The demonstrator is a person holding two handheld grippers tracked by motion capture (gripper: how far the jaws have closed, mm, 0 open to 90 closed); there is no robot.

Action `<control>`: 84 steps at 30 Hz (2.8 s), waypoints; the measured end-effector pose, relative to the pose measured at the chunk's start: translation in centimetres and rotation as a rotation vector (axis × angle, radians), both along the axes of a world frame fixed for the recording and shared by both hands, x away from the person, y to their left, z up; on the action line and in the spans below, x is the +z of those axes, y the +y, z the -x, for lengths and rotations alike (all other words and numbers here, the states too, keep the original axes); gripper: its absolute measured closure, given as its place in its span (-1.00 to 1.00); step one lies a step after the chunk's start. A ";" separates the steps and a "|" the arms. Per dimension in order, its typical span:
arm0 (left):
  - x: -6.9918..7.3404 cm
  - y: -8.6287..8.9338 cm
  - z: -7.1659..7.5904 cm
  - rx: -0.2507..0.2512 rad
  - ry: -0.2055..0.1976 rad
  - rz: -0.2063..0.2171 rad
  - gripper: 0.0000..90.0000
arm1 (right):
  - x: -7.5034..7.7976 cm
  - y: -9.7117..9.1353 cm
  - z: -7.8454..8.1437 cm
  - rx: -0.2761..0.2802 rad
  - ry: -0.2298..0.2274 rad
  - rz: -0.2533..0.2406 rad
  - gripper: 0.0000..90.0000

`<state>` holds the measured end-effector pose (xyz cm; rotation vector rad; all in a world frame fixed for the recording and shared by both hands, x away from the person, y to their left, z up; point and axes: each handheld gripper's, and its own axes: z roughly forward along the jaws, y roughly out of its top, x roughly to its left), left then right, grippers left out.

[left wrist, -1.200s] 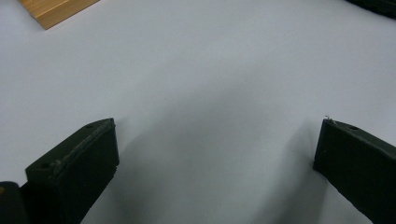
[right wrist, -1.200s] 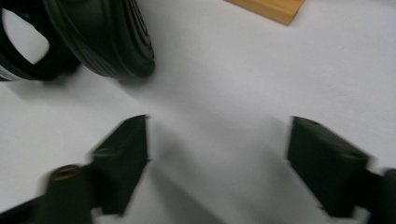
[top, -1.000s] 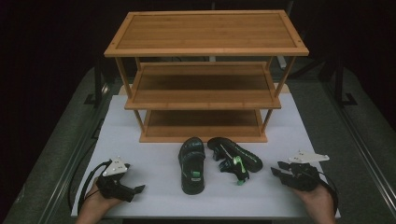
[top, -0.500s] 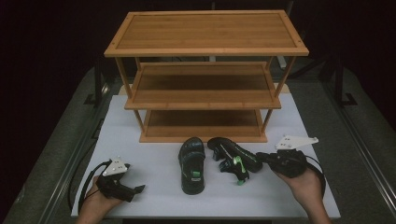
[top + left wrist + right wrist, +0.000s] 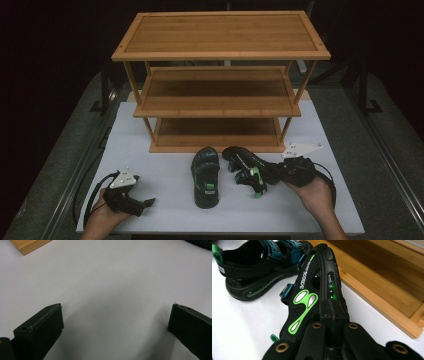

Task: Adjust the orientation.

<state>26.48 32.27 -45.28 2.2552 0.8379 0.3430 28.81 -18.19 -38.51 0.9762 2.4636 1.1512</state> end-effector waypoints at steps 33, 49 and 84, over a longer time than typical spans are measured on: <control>0.0 0.0 0.0 0.002 0.000 0.005 -1.00 | -1.3 -3.5 -4.6 -0.105 0.002 -0.064 1.00; 0.0 0.0 0.0 0.001 0.003 0.004 -1.00 | -3.7 -4.7 -6.5 -0.163 0.029 -0.068 0.99; 0.0 0.0 -0.1 0.001 0.003 0.003 -1.00 | 0.8 -3.5 -1.9 -0.071 -0.075 -0.091 0.87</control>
